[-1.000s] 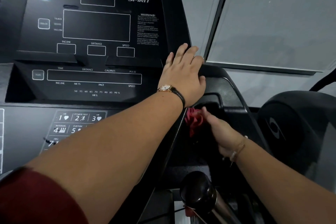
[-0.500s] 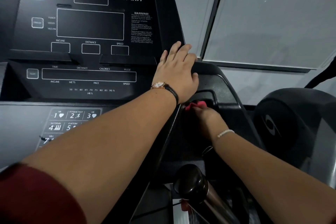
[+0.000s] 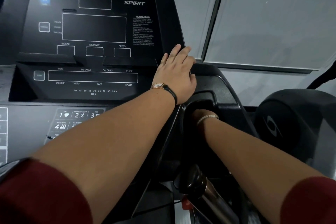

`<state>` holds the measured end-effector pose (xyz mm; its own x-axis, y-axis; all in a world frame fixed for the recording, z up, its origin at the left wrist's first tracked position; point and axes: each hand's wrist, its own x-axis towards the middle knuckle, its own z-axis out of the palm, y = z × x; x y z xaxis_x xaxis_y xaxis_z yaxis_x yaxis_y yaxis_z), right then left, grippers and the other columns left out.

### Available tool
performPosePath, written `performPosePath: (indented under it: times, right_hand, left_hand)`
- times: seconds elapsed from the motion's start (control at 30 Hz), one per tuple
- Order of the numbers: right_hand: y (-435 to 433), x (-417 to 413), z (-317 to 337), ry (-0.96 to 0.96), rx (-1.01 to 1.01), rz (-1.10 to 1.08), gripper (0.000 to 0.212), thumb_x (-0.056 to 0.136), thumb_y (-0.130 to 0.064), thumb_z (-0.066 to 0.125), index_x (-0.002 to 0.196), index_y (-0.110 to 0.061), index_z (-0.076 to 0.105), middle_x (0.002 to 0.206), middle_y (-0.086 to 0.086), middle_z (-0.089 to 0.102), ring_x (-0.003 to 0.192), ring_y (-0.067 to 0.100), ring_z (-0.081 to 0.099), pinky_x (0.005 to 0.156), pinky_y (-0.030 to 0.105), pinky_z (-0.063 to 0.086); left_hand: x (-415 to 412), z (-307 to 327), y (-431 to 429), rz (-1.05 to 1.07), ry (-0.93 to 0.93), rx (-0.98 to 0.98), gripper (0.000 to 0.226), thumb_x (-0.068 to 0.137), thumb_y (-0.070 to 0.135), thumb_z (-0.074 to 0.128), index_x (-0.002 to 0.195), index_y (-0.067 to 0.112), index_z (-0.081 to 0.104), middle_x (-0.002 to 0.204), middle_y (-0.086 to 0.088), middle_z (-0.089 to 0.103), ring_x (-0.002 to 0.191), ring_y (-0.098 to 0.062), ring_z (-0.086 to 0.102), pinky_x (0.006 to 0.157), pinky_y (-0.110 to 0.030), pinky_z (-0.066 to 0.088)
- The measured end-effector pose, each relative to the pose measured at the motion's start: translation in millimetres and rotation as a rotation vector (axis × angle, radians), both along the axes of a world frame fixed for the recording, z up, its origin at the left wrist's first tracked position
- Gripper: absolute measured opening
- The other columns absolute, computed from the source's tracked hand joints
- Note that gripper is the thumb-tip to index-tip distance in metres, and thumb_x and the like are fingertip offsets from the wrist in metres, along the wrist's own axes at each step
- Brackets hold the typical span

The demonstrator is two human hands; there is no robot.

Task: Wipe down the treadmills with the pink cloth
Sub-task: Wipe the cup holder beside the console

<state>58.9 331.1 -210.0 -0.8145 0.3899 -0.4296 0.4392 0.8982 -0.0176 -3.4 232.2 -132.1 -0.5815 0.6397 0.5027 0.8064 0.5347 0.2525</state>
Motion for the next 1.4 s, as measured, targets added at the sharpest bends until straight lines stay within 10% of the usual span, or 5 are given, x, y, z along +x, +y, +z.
performPosePath:
  times: [0.53,0.73,0.87,1.27,1.4]
  right_hand:
    - [-19.8,36.2,3.3,0.516,-1.013,-0.449,0.013,0.085,0.007,0.044,0.085,-0.004,0.051,0.071,0.011,0.052,0.06,0.016,0.052,0.054,0.022,0.048]
    - [-11.8,92.3,6.0,0.447,-0.576,0.284,0.047,0.084,-0.029,0.054,0.131,-0.031,0.048,0.119,-0.005,0.053,0.11,0.009,0.05,0.099,0.027,0.04]
    - [9.8,122.5,14.8,0.664,-0.476,0.534,0.027,0.086,-0.032,0.05,0.066,-0.021,0.062,0.072,-0.007,0.056,0.073,0.006,0.056,0.069,0.033,0.049]
    - [37.9,84.0,1.4,0.613,0.172,-0.045,0.065,0.071,-0.036,0.048,0.136,-0.037,0.042,0.154,0.006,0.018,0.136,0.034,0.017,0.106,0.056,0.023]
    - [20.2,111.7,-6.0,0.631,0.175,0.107,0.043,0.082,-0.044,0.04,0.101,-0.019,0.07,0.136,0.009,0.052,0.124,0.035,0.047,0.1,0.054,0.039]
  left_hand:
    - [-0.9,1.2,4.3,0.018,0.008,-0.002,0.044,0.089,0.032,0.045,0.132,0.022,0.041,0.153,0.005,0.021,0.144,-0.016,0.002,0.116,-0.039,-0.001]
    - [-0.3,1.0,3.3,0.012,0.006,0.006,0.043,0.09,0.031,0.045,0.132,0.022,0.042,0.152,0.005,0.023,0.144,-0.015,0.003,0.117,-0.039,0.0]
    - [-1.3,0.0,4.2,0.015,0.012,0.013,0.041,0.089,0.031,0.046,0.13,0.023,0.044,0.152,0.005,0.024,0.144,-0.016,0.004,0.116,-0.039,0.001]
    - [-1.0,0.8,3.3,0.012,0.009,0.011,0.04,0.09,0.03,0.045,0.129,0.023,0.044,0.152,0.005,0.024,0.144,-0.015,0.005,0.116,-0.038,0.0]
    - [-1.6,0.6,3.6,0.012,0.007,0.019,0.04,0.09,0.03,0.046,0.129,0.023,0.045,0.152,0.005,0.024,0.144,-0.016,0.005,0.116,-0.039,0.0]
